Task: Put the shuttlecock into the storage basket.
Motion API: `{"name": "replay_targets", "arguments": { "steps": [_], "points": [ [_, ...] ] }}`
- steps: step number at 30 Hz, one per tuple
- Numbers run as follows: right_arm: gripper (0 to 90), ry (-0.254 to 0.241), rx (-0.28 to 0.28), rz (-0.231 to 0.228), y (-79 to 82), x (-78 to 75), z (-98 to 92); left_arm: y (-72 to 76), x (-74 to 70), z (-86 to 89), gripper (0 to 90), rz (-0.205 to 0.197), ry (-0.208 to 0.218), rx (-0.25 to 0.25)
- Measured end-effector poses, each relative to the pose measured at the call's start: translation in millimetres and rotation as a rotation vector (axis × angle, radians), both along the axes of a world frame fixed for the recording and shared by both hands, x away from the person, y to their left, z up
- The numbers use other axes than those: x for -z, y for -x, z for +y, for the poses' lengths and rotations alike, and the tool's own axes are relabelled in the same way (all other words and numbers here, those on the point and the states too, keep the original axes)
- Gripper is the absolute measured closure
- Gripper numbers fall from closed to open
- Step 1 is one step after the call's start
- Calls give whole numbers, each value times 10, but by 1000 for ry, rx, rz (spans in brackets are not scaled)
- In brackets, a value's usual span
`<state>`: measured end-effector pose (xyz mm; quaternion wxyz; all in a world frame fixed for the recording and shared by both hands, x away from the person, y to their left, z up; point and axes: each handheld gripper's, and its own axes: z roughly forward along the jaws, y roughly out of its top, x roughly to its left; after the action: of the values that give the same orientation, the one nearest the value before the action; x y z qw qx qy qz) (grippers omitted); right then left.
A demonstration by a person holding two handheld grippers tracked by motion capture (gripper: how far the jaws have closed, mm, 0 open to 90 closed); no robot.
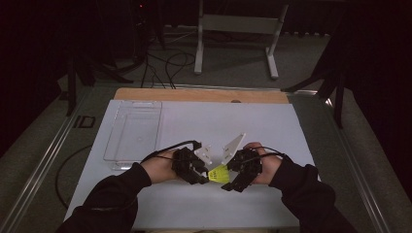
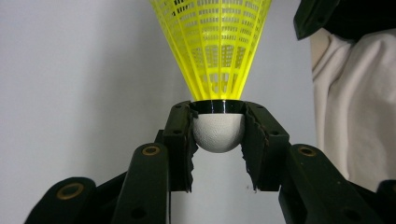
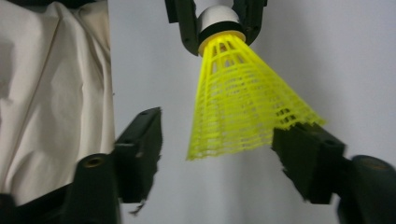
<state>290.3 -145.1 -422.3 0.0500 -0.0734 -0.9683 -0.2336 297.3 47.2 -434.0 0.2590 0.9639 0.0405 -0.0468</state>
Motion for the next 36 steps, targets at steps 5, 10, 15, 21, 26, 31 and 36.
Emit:
{"name": "replay_targets", "arguments": {
  "steps": [5,10,15,21,26,31,36],
  "points": [
    [184,-30,13,-28,10,-8,-51,-30,-16,89,654,3,-8,-15],
    [105,-59,23,-41,14,-4,-132,-64,-52,201,654,10,-12,-28],
    [104,-105,52,-51,-20,-5,-219,-118,-93,334,653,0,-15,-49],
    [104,-152,75,-58,-39,19,-352,-187,-184,502,653,4,-19,-101],
    [104,-182,93,-64,-46,61,-458,-249,-238,634,653,22,-16,-116],
    [104,-222,115,-79,-37,112,-591,-290,-288,731,653,30,-36,-127],
    [104,-259,140,-89,-21,133,-680,-325,-352,818,653,40,-50,-136]
  ]
}}
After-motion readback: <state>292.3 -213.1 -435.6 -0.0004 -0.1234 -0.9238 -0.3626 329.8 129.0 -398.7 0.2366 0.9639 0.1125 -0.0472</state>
